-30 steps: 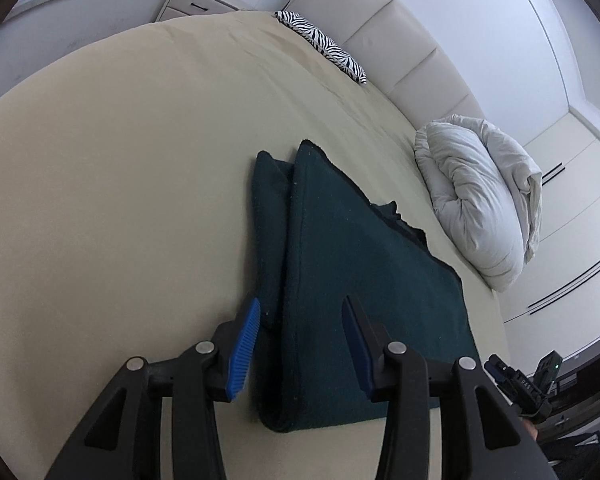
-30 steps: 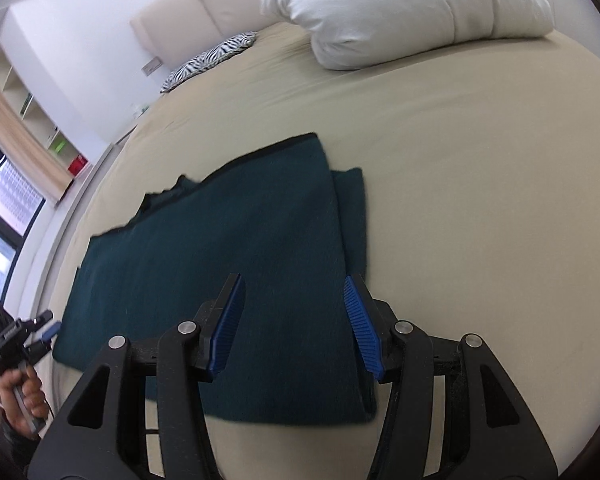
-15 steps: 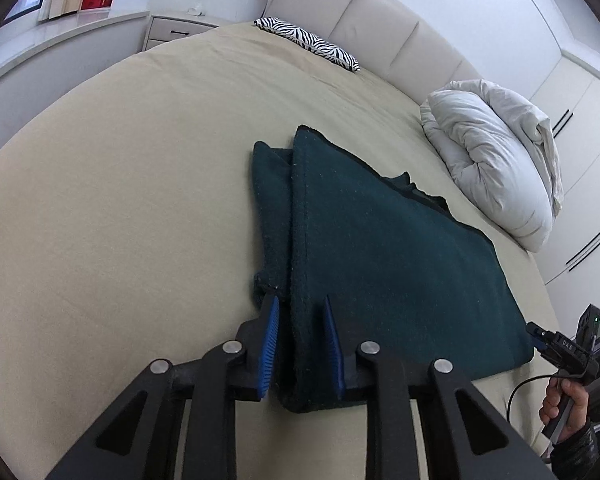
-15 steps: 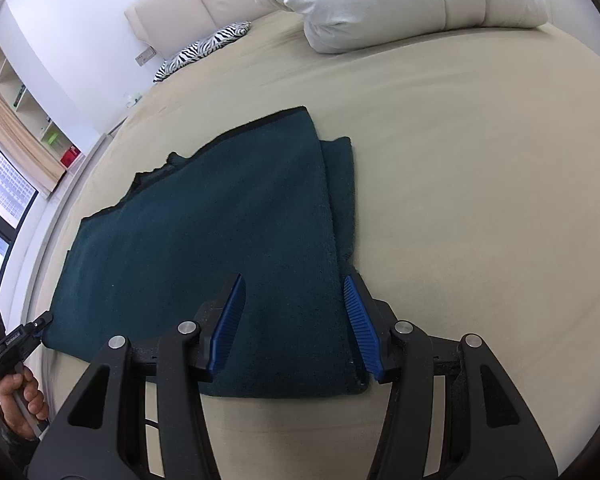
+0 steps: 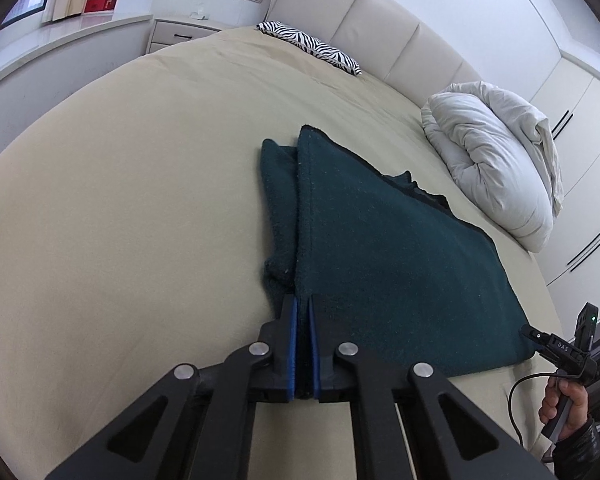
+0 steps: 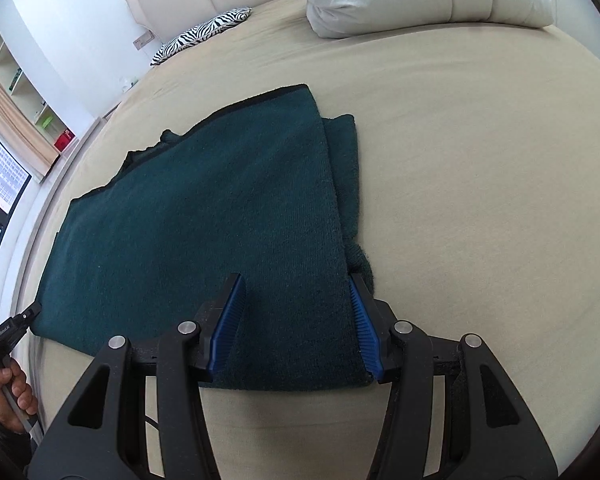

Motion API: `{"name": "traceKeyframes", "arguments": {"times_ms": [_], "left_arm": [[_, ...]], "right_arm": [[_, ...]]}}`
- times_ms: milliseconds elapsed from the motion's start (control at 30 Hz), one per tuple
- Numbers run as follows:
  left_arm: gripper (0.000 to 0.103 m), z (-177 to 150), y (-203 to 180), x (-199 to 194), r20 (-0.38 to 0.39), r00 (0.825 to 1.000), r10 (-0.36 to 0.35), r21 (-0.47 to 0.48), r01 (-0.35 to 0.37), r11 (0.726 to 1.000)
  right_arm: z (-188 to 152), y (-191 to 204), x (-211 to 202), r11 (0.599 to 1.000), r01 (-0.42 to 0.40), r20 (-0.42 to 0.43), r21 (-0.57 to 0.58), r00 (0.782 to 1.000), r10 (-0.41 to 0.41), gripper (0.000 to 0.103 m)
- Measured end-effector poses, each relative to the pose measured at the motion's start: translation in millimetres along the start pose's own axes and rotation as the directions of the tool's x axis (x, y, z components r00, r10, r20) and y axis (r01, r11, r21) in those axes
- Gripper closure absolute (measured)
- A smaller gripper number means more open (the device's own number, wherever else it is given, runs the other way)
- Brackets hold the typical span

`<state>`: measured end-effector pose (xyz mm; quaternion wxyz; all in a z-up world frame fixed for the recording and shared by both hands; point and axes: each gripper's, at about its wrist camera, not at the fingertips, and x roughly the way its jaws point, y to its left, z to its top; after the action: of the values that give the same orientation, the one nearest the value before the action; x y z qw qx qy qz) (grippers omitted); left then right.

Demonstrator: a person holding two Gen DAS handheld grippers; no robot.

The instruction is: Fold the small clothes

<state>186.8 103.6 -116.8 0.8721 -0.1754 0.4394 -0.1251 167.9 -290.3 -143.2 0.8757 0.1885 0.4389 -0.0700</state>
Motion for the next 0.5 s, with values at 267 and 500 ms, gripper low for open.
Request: {"name": "traceKeyframes", "arguments": {"times_ms": [267,500], "left_arm": [[0.097,-14,12,-2,-0.002,1.000,-0.004,-0.055,0.004,0.998],[0.096,-15,14,1,-0.011,1.000,-0.012,-0.059,0.011,0.998]], "right_arm": [[-11,9,-4,0.998,0.026,-0.008,-0.064,1.000,-0.026,0.053],[-15,-1,-17,0.998,0.029,0.017,-0.053,0.999,-0.028,0.054]]}}
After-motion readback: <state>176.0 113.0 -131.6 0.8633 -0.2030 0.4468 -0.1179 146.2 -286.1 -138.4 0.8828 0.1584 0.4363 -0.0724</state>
